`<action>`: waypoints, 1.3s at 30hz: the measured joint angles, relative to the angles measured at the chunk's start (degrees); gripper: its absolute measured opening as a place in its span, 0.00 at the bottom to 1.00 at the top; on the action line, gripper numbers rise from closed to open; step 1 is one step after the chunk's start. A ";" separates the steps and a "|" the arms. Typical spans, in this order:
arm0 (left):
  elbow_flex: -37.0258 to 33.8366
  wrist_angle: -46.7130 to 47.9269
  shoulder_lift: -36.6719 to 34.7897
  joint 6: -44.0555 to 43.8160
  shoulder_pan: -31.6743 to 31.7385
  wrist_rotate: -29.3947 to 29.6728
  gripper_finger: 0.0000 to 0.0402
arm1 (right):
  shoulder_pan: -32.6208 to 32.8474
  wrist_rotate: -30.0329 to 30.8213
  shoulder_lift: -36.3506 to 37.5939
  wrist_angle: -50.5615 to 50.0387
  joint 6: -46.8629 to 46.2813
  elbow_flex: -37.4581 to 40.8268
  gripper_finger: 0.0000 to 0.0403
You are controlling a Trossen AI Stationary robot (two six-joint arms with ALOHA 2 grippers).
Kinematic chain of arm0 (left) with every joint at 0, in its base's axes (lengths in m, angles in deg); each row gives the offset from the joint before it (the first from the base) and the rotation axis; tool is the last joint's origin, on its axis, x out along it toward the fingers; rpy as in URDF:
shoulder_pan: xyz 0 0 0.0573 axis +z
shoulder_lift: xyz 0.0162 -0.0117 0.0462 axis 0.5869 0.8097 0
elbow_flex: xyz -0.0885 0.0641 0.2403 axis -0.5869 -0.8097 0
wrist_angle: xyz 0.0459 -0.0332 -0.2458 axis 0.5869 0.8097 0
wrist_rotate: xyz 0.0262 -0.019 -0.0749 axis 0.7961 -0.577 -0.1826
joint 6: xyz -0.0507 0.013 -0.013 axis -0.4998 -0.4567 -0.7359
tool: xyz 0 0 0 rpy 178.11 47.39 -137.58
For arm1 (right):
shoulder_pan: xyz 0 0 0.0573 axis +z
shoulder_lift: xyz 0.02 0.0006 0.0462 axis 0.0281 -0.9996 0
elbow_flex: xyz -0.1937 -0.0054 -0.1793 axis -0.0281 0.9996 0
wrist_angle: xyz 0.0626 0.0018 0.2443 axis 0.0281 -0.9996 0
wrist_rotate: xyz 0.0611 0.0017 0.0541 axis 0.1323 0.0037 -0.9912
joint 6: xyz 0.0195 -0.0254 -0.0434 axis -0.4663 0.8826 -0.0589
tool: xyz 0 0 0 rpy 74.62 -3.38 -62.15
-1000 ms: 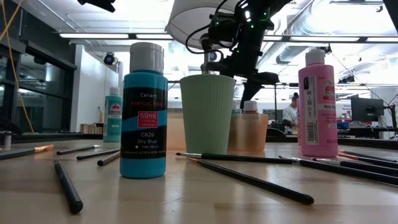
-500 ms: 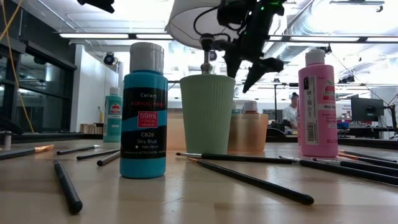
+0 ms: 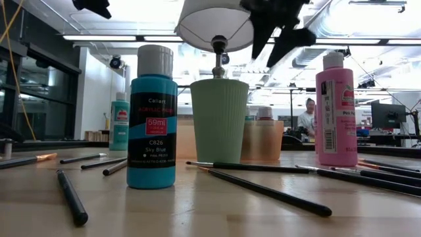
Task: Pick & Place Paint Supplies
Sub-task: Put the small dark blue paint bottle into the orange bin
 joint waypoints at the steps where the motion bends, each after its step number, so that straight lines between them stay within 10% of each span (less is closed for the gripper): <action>1: 0.00 0.65 -0.02 -0.11 0.01 -0.79 0.54 | 1.35 0.83 0.54 -0.56 0.01 0.00 0.54; 18: -15.00 -1.38 -2.30 -12.01 -1.29 -11.71 0.54 | 29.02 21.88 8.50 -14.81 -17.27 0.05 0.54; 31: -30.77 -20.28 -6.37 -35.34 -27.50 -9.43 0.54 | 43.10 24.40 10.09 -12.20 -28.81 5.39 0.54; 39: -35.16 -23.63 -0.86 -30.54 -38.42 -8.18 0.54 | 46.64 24.92 10.09 -12.07 -30.56 5.42 0.54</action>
